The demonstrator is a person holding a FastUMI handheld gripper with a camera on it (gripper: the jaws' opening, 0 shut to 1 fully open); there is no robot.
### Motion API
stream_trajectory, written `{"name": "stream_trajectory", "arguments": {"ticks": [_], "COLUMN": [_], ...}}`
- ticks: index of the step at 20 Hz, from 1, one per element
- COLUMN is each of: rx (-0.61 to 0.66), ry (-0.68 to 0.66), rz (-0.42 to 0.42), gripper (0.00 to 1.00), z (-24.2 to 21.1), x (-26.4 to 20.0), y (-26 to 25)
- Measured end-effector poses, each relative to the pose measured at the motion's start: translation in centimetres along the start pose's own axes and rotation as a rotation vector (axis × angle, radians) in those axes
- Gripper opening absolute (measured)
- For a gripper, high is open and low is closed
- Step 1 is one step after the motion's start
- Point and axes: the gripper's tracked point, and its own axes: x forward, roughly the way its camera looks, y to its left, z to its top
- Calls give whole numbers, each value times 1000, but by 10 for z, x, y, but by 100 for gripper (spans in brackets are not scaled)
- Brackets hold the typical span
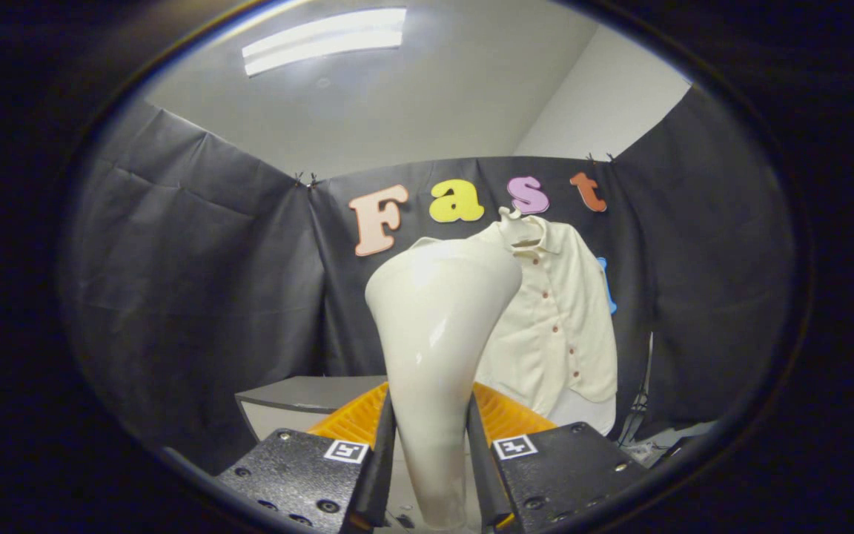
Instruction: Iron the clothes twice with a garment steamer, once on the left side and once on the right side.
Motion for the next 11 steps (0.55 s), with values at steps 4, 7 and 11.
{"name": "stream_trajectory", "arguments": {"ticks": [4, 7, 11], "rx": [-29, -51, -42], "ry": [27, 38, 41], "rz": [-4, 7, -7], "gripper": [47, 48, 48], "z": [-21, -30, -39], "x": [-1, 3, 8], "y": [15, 25, 30]}}
